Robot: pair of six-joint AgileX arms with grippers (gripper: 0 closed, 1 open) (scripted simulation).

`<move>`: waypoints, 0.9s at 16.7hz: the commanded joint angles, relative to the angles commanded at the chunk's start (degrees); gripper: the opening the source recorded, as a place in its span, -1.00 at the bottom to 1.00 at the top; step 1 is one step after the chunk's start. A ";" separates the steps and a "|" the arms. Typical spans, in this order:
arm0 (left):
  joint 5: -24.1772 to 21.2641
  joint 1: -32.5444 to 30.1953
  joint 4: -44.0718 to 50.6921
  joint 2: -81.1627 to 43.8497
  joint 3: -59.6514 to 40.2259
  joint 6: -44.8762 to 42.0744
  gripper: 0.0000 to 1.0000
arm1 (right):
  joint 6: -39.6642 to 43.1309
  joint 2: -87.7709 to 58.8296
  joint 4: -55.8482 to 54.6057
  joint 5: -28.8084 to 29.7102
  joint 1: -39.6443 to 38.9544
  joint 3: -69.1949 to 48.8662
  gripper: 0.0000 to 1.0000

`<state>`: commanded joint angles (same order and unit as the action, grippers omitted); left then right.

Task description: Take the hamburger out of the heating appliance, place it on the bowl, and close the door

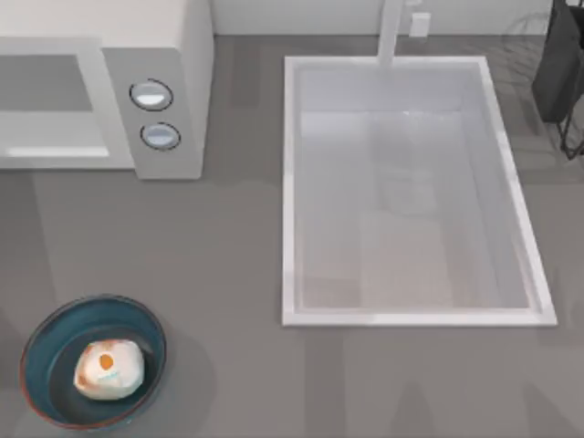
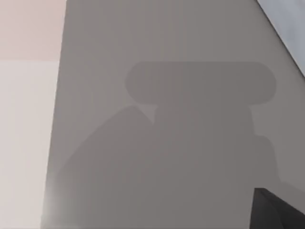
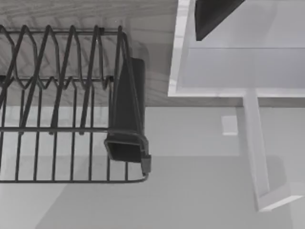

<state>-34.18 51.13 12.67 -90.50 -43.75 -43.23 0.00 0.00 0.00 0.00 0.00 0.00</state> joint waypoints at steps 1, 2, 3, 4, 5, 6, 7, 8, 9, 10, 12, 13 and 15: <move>0.48 -0.97 -0.96 1.67 1.79 1.07 -1.00 | 0.00 0.00 0.00 0.00 0.00 0.00 1.00; 0.83 -1.67 -1.65 2.82 2.97 1.84 -1.00 | 0.00 0.00 0.00 0.00 0.00 0.00 1.00; 1.01 -2.03 -1.99 3.35 3.52 2.23 -1.00 | 0.00 0.00 0.00 0.00 0.00 0.00 1.00; 1.03 -2.07 -2.02 3.40 3.57 2.27 -1.00 | 0.00 0.00 0.00 0.00 0.00 0.00 1.00; 1.03 -2.07 -2.02 3.40 3.57 2.27 -1.00 | 0.00 0.00 0.00 0.00 0.00 0.00 1.00; 1.03 -2.07 -2.02 3.40 3.57 2.27 -1.00 | 0.00 0.00 0.00 0.00 0.00 0.00 1.00; 0.79 -1.73 -1.85 3.16 3.57 2.23 -1.00 | 0.00 0.00 0.00 0.00 0.00 0.00 1.00; 0.94 -1.91 -1.92 3.33 3.74 2.39 -1.00 | 0.00 0.00 0.00 0.00 0.00 0.00 1.00; 1.52 -2.63 -2.19 4.06 4.44 3.10 -1.00 | 0.00 0.00 0.00 0.00 0.00 0.00 1.00; 2.44 -3.95 -2.61 5.38 5.67 4.40 -1.00 | 0.00 0.00 0.00 0.00 0.00 0.00 1.00; 4.94 -8.32 -3.75 9.62 9.09 8.40 -1.00 | 0.00 0.00 0.00 0.00 0.00 0.00 1.00; 6.41 -11.35 -4.42 12.38 11.03 10.93 -1.00 | 0.00 0.00 0.00 0.00 0.00 0.00 1.00; 9.36 -16.78 -5.80 17.54 15.11 15.87 -1.00 | 0.00 0.00 0.00 0.00 0.00 0.00 1.00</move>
<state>-24.81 34.36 6.87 -72.97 -28.64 -27.36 0.00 0.00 0.00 0.00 0.00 0.00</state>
